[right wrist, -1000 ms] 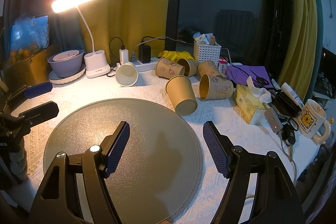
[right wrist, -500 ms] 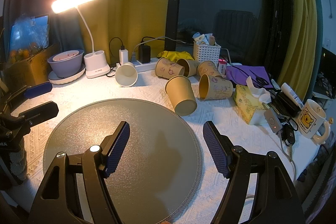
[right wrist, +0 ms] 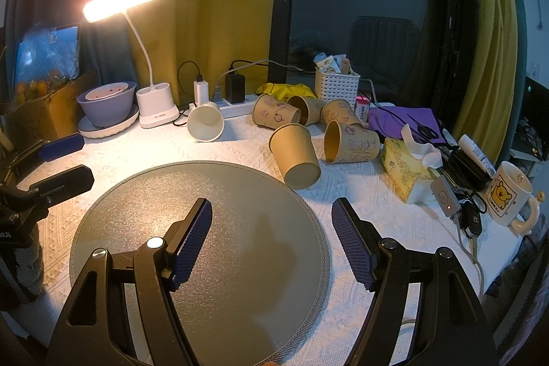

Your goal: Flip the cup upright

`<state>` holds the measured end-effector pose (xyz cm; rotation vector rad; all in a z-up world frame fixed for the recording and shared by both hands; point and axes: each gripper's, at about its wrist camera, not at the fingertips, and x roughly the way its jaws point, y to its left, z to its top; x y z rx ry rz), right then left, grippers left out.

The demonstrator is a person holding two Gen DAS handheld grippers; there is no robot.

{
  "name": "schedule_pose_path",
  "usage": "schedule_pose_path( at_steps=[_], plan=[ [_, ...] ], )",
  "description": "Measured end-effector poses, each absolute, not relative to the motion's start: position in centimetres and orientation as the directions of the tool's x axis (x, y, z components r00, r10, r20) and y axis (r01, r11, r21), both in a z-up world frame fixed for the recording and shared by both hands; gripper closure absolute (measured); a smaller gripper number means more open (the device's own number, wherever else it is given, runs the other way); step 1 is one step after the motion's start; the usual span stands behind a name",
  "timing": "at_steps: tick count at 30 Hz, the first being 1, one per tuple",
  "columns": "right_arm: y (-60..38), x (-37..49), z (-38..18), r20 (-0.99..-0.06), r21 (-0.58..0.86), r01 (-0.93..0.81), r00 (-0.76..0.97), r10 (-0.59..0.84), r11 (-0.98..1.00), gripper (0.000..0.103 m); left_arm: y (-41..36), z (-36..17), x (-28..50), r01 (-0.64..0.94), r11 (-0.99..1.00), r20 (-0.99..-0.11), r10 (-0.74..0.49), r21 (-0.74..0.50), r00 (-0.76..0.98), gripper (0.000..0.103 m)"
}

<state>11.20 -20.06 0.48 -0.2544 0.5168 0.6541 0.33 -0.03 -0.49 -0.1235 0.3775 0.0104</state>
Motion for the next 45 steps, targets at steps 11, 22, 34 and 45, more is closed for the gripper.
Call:
schedule_pose_path(
  at_steps=[11,22,34,45],
  plan=[
    [-20.2,12.1,0.7,-0.532,-0.052,-0.642,0.666,0.523,0.765,0.028,0.1,-0.6,0.3,-0.036,0.992,-0.368,-0.011,-0.122,0.930,0.010],
    [-20.6,15.4,0.4,-0.541,-0.028,-0.656,0.644,0.541,0.754,0.028,0.8,-1.1,2.2,-0.119,0.982,-0.436,0.042,-0.149,0.899,0.010],
    [-23.8,23.2,-0.9,-0.542,0.043,-0.656,0.618,0.569,0.753,0.028,-3.9,-0.9,11.1,-0.146,0.974,-0.571,0.022,-0.172,0.821,0.010],
    [-25.4,29.1,-1.8,-0.554,0.093,-0.713,0.542,0.631,0.695,0.034,-6.0,-1.4,19.7,-0.203,0.964,-0.658,0.039,-0.174,0.752,0.010]
  ],
)
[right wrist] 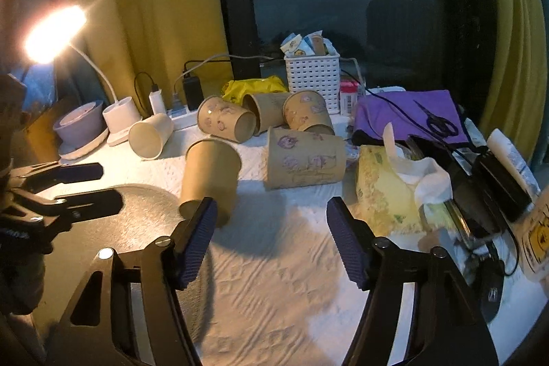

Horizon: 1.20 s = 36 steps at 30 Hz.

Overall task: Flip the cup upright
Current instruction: 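Move the left gripper toward the tan paper cup lying on its side, then close the left gripper on the tan cup's body and lift it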

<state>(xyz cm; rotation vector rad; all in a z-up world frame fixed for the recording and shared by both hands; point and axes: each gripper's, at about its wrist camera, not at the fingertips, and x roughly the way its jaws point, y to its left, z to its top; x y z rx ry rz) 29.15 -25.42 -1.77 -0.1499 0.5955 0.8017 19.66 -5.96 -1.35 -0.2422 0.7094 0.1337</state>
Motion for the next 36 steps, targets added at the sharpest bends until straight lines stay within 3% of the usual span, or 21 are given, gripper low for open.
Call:
schedule_pose_path(
  at_steps=[18,20,21,23,36],
  plan=[
    [-26.5,33.3,-2.8,-0.558,0.197,-0.706,0.490,0.670,0.680,0.036,-5.5,-5.7,30.0,-0.273,0.918,-0.787,-0.066,-0.289,0.613,0.011],
    [-26.5,33.4,-2.8,-0.561,0.193,-0.703,0.494,0.664,0.685,0.036,-5.3,-6.3,30.4,-0.271,0.912,-0.800,-0.092,-0.306,0.593,0.027],
    [-26.6,33.3,-2.8,-0.562,0.189,-0.701,0.498,0.661,0.688,0.036,-5.1,-6.6,30.5,-0.266,0.908,-0.803,-0.115,-0.323,0.584,0.029],
    [-26.7,33.0,-2.7,-0.562,0.180,-0.697,0.507,0.654,0.695,0.036,-5.0,-6.9,30.5,-0.264,0.907,-0.811,-0.127,-0.329,0.571,0.043],
    [-25.3,28.4,-1.1,-0.566,0.150,-0.698,0.520,0.640,0.700,0.036,-4.1,-4.7,23.8,-0.154,0.940,-0.736,-0.129,-0.304,0.664,0.045]
  ],
)
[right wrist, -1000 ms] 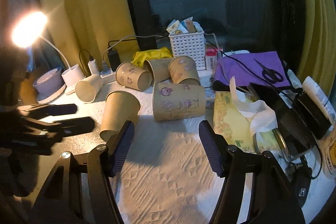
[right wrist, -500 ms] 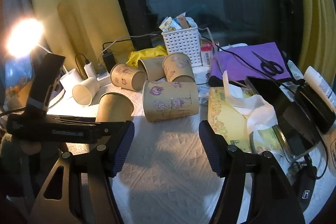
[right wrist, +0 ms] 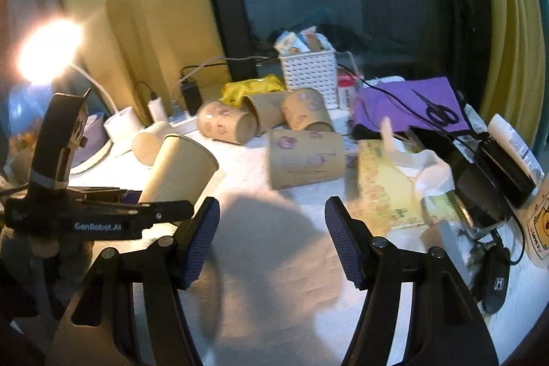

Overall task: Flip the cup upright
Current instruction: 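Close the left gripper on the tan cup's body and lift it, then rotate the held cup upright while the right gripper closes around its body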

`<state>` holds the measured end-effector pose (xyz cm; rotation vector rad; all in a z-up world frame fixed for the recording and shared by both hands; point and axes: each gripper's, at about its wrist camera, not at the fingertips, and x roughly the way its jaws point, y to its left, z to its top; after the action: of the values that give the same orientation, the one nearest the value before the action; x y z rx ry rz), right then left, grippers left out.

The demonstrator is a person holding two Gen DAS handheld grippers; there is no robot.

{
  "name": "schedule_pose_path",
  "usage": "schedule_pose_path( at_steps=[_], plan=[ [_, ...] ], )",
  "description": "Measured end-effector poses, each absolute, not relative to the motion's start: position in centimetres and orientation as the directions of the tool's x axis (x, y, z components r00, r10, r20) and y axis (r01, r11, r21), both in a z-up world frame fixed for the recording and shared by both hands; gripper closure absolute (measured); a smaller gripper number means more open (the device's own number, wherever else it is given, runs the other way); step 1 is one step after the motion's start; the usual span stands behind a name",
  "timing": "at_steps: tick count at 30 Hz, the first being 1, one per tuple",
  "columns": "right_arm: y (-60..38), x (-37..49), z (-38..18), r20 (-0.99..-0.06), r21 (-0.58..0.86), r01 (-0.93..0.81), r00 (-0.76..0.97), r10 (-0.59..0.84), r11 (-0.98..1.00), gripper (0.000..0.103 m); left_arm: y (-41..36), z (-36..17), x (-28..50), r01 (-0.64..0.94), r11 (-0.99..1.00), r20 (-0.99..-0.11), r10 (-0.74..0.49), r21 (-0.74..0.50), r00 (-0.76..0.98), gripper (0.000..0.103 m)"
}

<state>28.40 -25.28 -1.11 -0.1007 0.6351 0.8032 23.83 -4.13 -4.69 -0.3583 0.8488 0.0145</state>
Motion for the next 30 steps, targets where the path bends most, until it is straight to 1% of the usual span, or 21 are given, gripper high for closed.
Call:
schedule_pose_path(
  at_steps=[3,9,14,17,22,24,26,27,28,30],
  plan=[
    [-24.3,26.5,-0.6,-0.560,0.137,-0.711,0.519,0.646,0.690,0.036,-3.7,-4.2,21.3,-0.116,0.952,-0.713,-0.127,-0.283,0.690,0.045],
    [-21.7,22.2,0.0,-0.567,0.167,-0.747,0.462,0.682,0.644,0.036,-2.7,-3.2,15.0,-0.047,0.982,-0.667,-0.089,-0.184,0.740,0.045],
    [-19.3,18.4,0.3,-0.583,0.203,-0.777,0.393,0.711,0.596,0.036,-1.8,-2.7,9.3,0.031,0.994,-0.585,-0.084,-0.100,0.807,0.045],
    [-18.1,15.9,0.6,-0.567,0.254,-0.800,0.332,0.754,0.544,0.036,-1.4,-3.1,6.6,0.052,0.997,-0.552,-0.072,-0.051,0.831,0.045],
    [-16.2,12.7,0.8,-0.551,0.362,-0.816,0.203,0.809,0.451,0.035,-0.6,-3.3,3.9,0.097,0.994,-0.510,-0.105,-0.042,0.854,0.045],
    [-15.4,11.7,1.0,-0.552,0.372,-0.820,0.181,0.814,0.435,0.035,-0.5,-2.9,3.3,0.121,0.991,-0.481,-0.132,-0.053,0.867,0.045],
    [-14.8,11.2,1.4,-0.544,0.398,-0.816,0.158,0.824,0.419,0.035,-0.7,-2.5,2.1,0.137,0.989,-0.434,-0.148,-0.055,0.889,0.045],
    [-14.7,11.2,1.6,-0.538,0.414,-0.813,0.144,0.831,0.409,0.034,-0.8,-2.3,1.6,0.148,0.987,-0.419,-0.159,-0.059,0.894,0.045],
    [-14.5,11.2,1.7,-0.530,0.431,-0.811,0.129,0.838,0.397,0.030,-0.8,-2.1,1.2,0.167,0.984,-0.403,-0.178,-0.064,0.898,0.045],
    [-14.3,11.1,1.9,-0.511,0.464,-0.804,0.100,0.854,0.372,0.027,-0.9,-1.7,0.7,0.188,0.980,-0.383,-0.197,-0.062,0.903,0.045]
  ],
)
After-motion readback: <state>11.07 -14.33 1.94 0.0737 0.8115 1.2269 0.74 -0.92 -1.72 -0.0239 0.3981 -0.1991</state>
